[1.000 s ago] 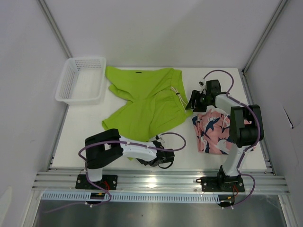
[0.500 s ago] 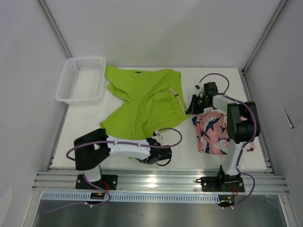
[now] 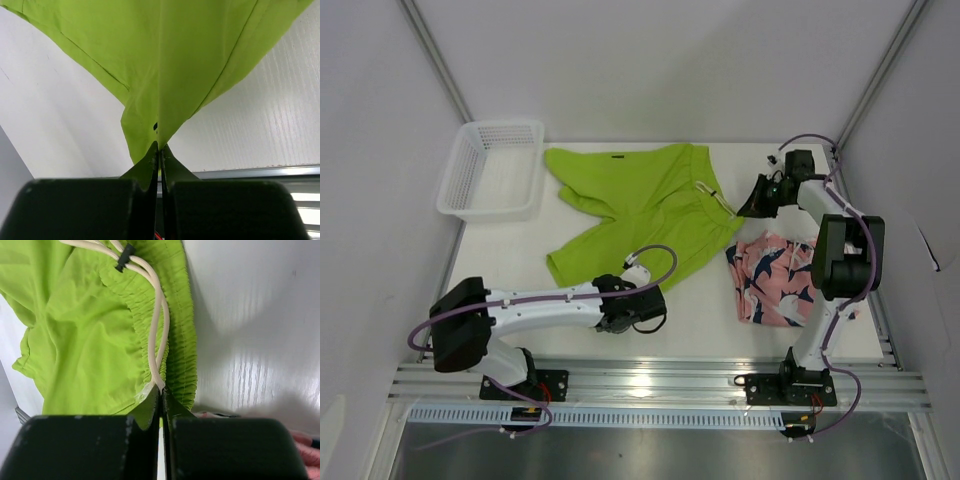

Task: Fold and stack the shorts
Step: Flatten the shorts out

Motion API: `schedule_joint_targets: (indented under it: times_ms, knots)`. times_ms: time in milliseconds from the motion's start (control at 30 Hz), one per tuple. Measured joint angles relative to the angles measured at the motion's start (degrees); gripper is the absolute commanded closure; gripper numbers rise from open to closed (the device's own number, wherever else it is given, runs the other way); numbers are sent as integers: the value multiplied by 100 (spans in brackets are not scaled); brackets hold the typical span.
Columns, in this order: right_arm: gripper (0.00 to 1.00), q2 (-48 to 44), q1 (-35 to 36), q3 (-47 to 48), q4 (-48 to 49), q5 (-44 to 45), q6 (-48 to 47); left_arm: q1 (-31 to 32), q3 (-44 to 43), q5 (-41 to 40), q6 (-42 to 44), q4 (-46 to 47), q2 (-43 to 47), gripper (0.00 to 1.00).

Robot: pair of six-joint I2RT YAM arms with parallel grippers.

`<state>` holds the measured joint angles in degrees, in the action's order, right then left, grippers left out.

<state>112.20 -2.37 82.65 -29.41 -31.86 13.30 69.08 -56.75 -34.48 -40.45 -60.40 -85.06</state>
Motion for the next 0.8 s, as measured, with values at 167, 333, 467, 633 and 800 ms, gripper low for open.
schedule_joint_targets:
  times_ms: [167,333,467,633,800]
  knots:
    - [100,424,-15,765,-450,4,-2,-20,-83,22,46,-195,188,100]
    - [100,866,-85,1631,-1051,223,0,-264,-85,319,260,-122,393,100]
    - [100,1082,-129,2146,-1185,400,11,-313,11,691,496,42,341,100]
    - [67,1213,-205,2334,-1204,459,20,-127,17,1176,715,323,-127,100]
    - [29,957,-264,1532,-859,400,-9,-79,17,1429,800,577,-525,100]
